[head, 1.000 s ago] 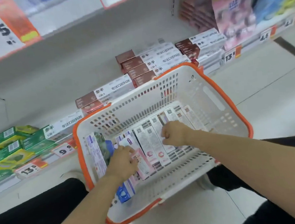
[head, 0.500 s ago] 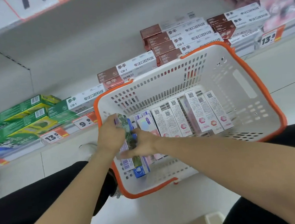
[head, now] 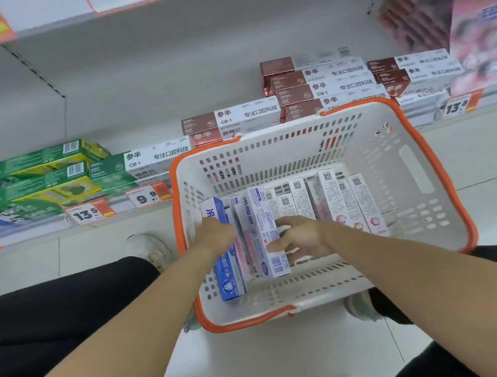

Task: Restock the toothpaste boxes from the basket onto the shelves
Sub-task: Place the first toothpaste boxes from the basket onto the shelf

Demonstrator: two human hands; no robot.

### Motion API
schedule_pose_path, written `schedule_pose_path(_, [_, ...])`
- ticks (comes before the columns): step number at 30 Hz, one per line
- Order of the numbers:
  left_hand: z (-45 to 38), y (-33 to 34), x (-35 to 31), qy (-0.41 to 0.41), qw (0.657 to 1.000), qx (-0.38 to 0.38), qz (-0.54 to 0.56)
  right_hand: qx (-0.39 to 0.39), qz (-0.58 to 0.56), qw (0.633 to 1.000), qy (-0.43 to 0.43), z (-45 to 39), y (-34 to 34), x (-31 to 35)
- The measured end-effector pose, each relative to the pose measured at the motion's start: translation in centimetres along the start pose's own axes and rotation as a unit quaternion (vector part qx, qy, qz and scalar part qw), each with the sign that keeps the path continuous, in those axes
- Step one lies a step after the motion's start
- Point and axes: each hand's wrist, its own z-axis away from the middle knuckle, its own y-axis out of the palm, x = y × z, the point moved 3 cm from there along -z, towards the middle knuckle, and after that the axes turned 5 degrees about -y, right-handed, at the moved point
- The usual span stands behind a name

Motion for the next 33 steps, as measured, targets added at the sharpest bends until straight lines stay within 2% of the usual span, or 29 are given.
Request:
schedule_pose_path(3, [-0.7, 1.2, 0.6, -0.003, 0.999, -0.020, 0.039, 0.055, -0.002, 0.998, 0.026, -0.3, -0.2, -1.4])
schedule_pose_path(6, [-0.7, 1.3, 0.4, -0.006, 0.996, -0.047, 0.079, 0.065, 0.006, 0.997, 0.036, -0.5, -0.2, -1.9])
schedule_pose_path(10, [-1.0, 2.0, 0.4, 0.004, 0.998, -0.040, 0.050, 0.022, -0.010, 1.000, 0.016, -0.3, -2.1, -2.0])
schedule_pose_path(14, [-1.0, 4.3, 1.9, 0.035, 0.996, 0.042, -0.067, -0.078, -0.020, 0.997, -0.006, 0.0, -3.8, -2.2])
schedule_pose_path(19, [-1.1, 6.1, 2.8, 0.048, 0.996, 0.069, -0.036, -0.148, 0.135, 0.980, 0.006, -0.4, -2.5, -2.7])
schedule_pose_path(21, [-0.9, 6.0, 2.6, 0.045, 0.996, 0.073, -0.029, -0.170, 0.155, 0.973, 0.015, -1.1, -1.8, -3.3])
schedule_pose_path(25, [-0.9, 5.9, 2.5, 0.058, 0.995, 0.074, -0.021, -0.171, 0.136, 0.976, 0.015, -1.2, -2.0, -3.4])
schedule_pose_path(29, [-0.9, 6.1, 2.3, 0.074, 0.996, 0.049, -0.020, -0.169, 0.039, 0.985, -0.015, 0.3, -3.7, -1.9])
schedule_pose_path(33, [-0.1, 6.0, 1.2, 0.070, 0.996, 0.025, 0.044, -0.103, -0.052, 0.993, -0.036, 3.3, -4.9, 0.7])
